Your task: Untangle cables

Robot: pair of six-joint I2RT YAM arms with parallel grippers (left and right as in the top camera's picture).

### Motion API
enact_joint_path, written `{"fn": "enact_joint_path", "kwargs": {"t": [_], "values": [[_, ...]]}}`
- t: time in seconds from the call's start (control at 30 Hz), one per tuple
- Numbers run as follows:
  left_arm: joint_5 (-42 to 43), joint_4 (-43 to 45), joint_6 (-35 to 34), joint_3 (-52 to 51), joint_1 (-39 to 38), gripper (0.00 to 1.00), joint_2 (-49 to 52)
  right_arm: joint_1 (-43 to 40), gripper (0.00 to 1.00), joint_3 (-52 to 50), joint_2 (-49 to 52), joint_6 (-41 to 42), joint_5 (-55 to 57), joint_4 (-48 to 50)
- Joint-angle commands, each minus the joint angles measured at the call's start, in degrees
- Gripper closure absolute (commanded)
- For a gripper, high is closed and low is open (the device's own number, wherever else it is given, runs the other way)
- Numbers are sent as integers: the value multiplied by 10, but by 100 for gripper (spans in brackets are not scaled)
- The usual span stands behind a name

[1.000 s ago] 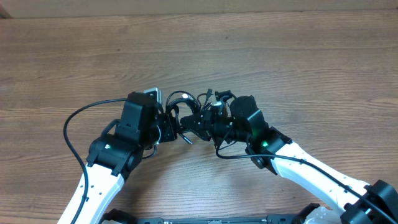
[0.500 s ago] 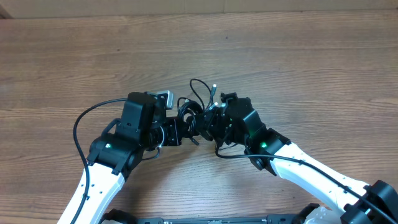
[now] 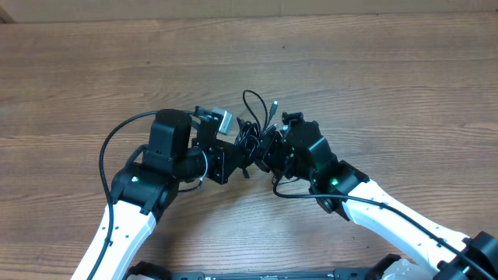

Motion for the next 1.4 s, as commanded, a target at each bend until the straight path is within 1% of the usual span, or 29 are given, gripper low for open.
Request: {"fn": "enact_joint_path", "kwargs": {"t": [0.0, 0.03, 0.13, 0.2, 0.27, 0.33, 0.47, 0.5, 0.53, 0.63, 0.67, 0.8, 0.93, 1.17, 1.37], "values": [[136, 5, 50, 18, -24, 96, -13, 7, 96, 7, 17, -11, 27, -14], [107, 0, 50, 17, -24, 96, -13, 7, 95, 7, 17, -13, 27, -20], [-1, -21, 44, 18, -24, 96, -13, 7, 89, 7, 17, -33, 27, -32], [-73, -26, 10, 18, -24, 96, -13, 7, 81, 7, 17, -41, 26, -37], [-129, -26, -26, 18, -24, 96, -13, 7, 73, 7, 17, -41, 26, -43], [-167, -26, -57, 17, -24, 96, -13, 7, 64, 7, 17, -41, 26, -45], [-196, -26, -99, 18, -24, 96, -12, 6, 54, 7, 17, -41, 27, -49], [-200, -28, -110, 17, -24, 96, -10, 6, 50, 7, 17, -41, 27, -52], [-202, -30, -129, 17, -24, 96, -8, 5, 42, 7, 17, -41, 29, -59], [-203, -38, -164, 17, -24, 96, -1, 5, 32, 7, 17, -40, 38, -76], [-209, -44, -183, 17, -24, 96, 3, 5, 29, 7, 17, -40, 39, -82], [-260, -90, -279, 17, -24, 96, 22, 3, 13, 7, 17, -40, 53, -109], [-292, -133, -369, 17, -24, 96, 45, -12, 1, 7, 17, -37, 53, -143], [-290, -138, -466, 18, -24, 96, 67, -65, 0, 7, 17, -12, 46, -240], [-289, -138, -621, 18, -24, 95, 66, -79, 0, 7, 17, -19, 27, -269]]}}
